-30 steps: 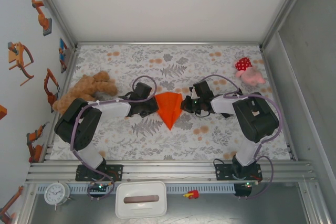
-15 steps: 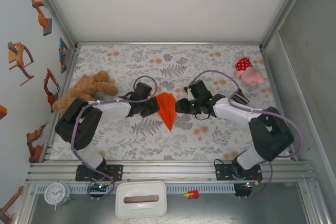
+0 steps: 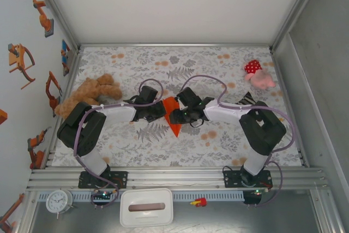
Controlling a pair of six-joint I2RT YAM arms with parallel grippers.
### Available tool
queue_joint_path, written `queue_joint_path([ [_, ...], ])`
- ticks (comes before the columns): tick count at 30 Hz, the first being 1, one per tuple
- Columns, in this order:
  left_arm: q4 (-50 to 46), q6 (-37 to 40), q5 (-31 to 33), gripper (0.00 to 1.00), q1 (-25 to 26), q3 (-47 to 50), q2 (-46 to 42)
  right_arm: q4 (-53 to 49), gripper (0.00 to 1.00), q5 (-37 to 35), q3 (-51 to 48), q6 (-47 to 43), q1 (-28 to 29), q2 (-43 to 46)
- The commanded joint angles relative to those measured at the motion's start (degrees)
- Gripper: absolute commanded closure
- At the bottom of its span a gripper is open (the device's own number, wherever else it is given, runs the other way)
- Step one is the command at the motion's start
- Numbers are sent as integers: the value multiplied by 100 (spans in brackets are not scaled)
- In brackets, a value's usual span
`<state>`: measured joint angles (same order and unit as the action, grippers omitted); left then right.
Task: Fold a paper plane with a square sheet of paper (pick it up from the middle)
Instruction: Turn over a paper plane at the center of the table, then move the paper plane to the top-center of the table.
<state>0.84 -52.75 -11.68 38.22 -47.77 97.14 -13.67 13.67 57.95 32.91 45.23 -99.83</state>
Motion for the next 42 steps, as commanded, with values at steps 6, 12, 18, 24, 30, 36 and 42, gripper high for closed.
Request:
queue_joint_path([
  [6,-48,53,-115,95,27,-126,-151,-245,50,-427,373,-47,319,-294],
  [12,-39,45,-141,94,28,-144,-143,-394,49,-680,441,-72,353,-395],
  [18,-19,36,-170,93,27,-146,-127,-502,53,-805,504,-50,355,-453],
  [24,-31,34,-160,93,28,-127,-128,-615,65,-914,560,-8,354,-502],
  [30,-59,28,-151,91,26,-119,-150,-660,69,-1043,576,87,350,-539],
  [36,-355,36,85,79,11,-113,-449,-767,78,-1265,628,184,355,-543],
  [42,-1014,105,725,56,-158,0,-1085,-1007,83,-1659,781,199,353,-498],
])
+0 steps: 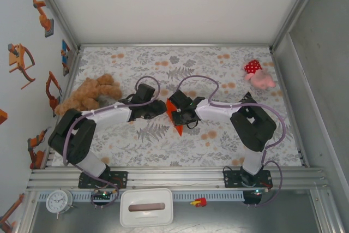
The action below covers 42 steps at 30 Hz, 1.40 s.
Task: Fold a paper plane with a square sheet of paper (pick it up from the middle)
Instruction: Move the paper plane to the top-center of the table.
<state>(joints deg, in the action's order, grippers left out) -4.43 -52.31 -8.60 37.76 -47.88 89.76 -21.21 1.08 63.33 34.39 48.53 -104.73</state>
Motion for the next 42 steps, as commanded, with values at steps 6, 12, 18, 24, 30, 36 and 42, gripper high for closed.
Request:
queue_joint_path([
  [6,-1078,54,858,36,-374,244,-851,-298,86,-365,280,216,24,-151],
  [12,-1695,71,1362,15,-506,371,-1285,-413,85,-454,350,260,24,-293],
  [18,-1964,118,1614,3,-607,485,-1649,-499,85,-503,434,277,22,-401],
  [24,-2105,158,1739,4,-680,552,-1881,-533,88,-533,483,296,24,-465],
  [30,-2395,255,1941,4,-716,516,-2095,-706,95,-996,684,179,-23,-285],
  [36,-2701,347,2149,4,-753,498,-2416,-751,95,-1174,1355,-307,-497,-285],
  [42,-2913,354,2205,4,-793,516,-2667,-832,95,-737,2160,-712,-1114,-922],
])
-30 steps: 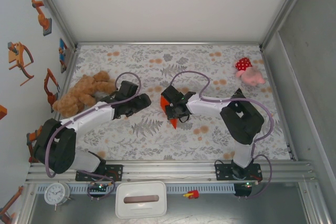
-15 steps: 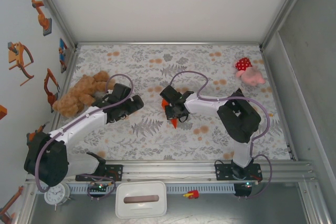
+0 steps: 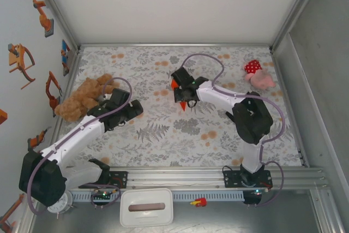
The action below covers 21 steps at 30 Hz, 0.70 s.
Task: Fold a paper plane with a square sheet of paper (pick it up from the middle)
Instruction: Move the paper plane to the top-center of the table.
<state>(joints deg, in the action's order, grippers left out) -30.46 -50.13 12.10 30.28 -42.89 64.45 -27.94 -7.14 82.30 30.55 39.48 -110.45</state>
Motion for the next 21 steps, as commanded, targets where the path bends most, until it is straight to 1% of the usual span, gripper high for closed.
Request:
queue_joint_path([
  [1,-337,139,139,4,-49,22,-159,-188,95,169,403,-383,-292,-453],
  [8,-373,135,83,4,-75,44,-171,-344,95,456,922,-561,-702,-987],
  [15,-321,136,13,4,-75,26,-101,-382,93,320,998,-721,-789,-1306],
  [21,-298,120,1,4,-76,44,-134,-437,86,191,1031,-740,-789,-1441],
])
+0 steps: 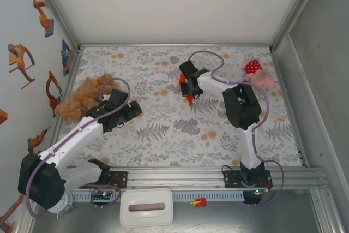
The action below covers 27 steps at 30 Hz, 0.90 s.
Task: Fold a paper plane with a square sheet of paper (pick it up from the middle)
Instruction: Move the paper plane to the top-center of the table.
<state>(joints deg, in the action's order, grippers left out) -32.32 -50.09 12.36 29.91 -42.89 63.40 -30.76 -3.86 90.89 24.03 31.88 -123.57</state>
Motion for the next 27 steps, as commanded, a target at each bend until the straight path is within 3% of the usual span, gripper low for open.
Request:
queue_joint_path([
  [1,-109,113,-27,4,-45,53,-39,-178,85,-149,191,-92,-33,-161],
  [14,-68,115,-50,4,-39,122,-47,-180,70,-303,100,-3,-33,-499],
  [27,-64,104,-60,4,-40,101,-78,-202,69,-392,316,352,-33,-692],
])
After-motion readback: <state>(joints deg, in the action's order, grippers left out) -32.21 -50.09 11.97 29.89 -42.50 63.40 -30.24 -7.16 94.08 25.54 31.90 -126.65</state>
